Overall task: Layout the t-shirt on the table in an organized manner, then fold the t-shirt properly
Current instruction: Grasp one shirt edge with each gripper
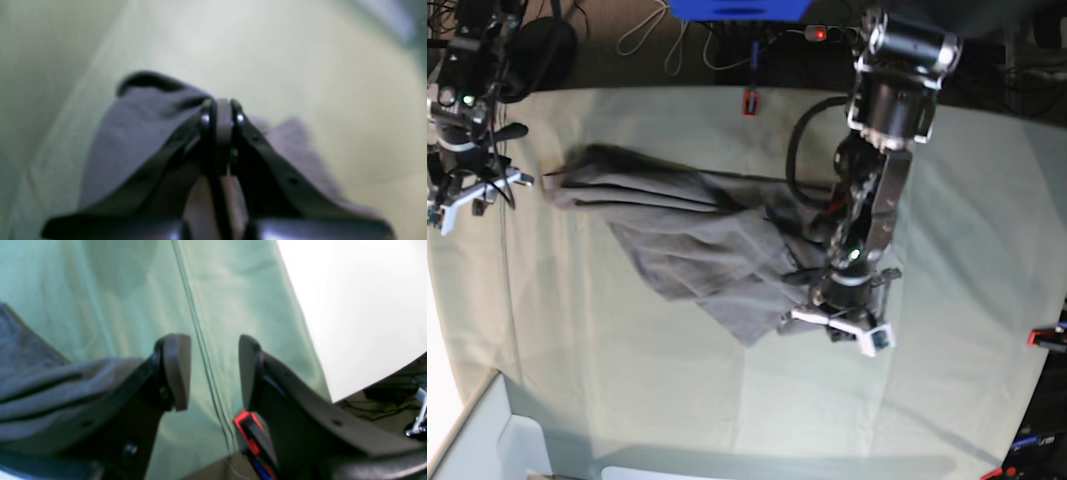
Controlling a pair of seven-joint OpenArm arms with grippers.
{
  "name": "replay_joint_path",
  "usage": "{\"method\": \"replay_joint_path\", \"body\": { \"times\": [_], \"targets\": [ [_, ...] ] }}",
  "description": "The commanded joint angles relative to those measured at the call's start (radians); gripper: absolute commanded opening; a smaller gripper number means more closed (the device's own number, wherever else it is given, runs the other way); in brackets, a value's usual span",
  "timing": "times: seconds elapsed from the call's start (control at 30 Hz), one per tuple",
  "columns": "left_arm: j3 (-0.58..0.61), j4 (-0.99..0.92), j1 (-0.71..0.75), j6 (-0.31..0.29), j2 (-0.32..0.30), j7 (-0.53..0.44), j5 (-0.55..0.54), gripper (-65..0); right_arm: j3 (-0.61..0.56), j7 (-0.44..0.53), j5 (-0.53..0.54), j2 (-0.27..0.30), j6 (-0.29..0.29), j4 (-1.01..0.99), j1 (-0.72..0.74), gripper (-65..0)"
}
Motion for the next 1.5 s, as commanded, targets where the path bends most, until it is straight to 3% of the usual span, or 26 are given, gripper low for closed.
{"method": "replay_joint_path", "body": {
  "times": [0.0, 0.17, 0.33, 0.47, 0.6, 0.77, 0.87, 1.23, 1.47],
  "targets": [
    [-0.002, 0.09, 0.021, -0.008, -0.018, -0.026, 0.008, -64.9, 0.004, 0.022, -0.005, 0.011, 0.004, 0.014, 0.013, -40.6],
    [-0.013, 0.419, 0.211, -0.008, -0.082, -0.026, 0.008, -64.9, 0.002, 0.022, -0.005, 0.009, 0.004, 0.009, 0.039, -40.6],
    [-0.114, 0.626, 0.432, -0.014, -0.124, -0.026, -0.043, -64.9, -0.031, 0.024, -0.004, 0.006, 0.004, 0.009, 0.065, -40.2],
    [-0.179, 0.655, 0.573, -0.015, -0.18, -0.026, -0.119, -64.9, -0.131, 0.024, -0.004, 0.006, 0.004, 0.008, 0.068, -40.1],
    [-0.203, 0.624, 0.651, -0.015, -0.214, -0.029, -0.172, -64.9, -0.306, 0.024, -0.004, 0.011, 0.004, -0.007, 0.071, -38.5],
    [-0.252, 0.621, 0.708, -0.017, -0.217, -0.031, -0.178, -64.9, -0.524, 0.022, -0.007, 0.026, 0.003, -0.118, 0.112, -32.3],
    [-0.278, 0.611, 0.714, -0.017, -0.217, -0.031, -0.175, -64.9, -0.598, 0.022, -0.007, 0.026, -0.002, -0.19, 0.154, -31.1],
    [-0.314, 0.575, 0.725, -0.017, -0.217, -0.031, -0.175, -64.9, -0.76, 0.022, -0.007, 0.032, 0.001, -0.274, 0.189, -26.5],
    [-0.312, 0.525, 0.687, -0.017, -0.217, -0.029, -0.175, -64.9, -0.772, 0.022, -0.007, 0.032, 0.001, -0.359, 0.183, -26.5]
  ]
}}
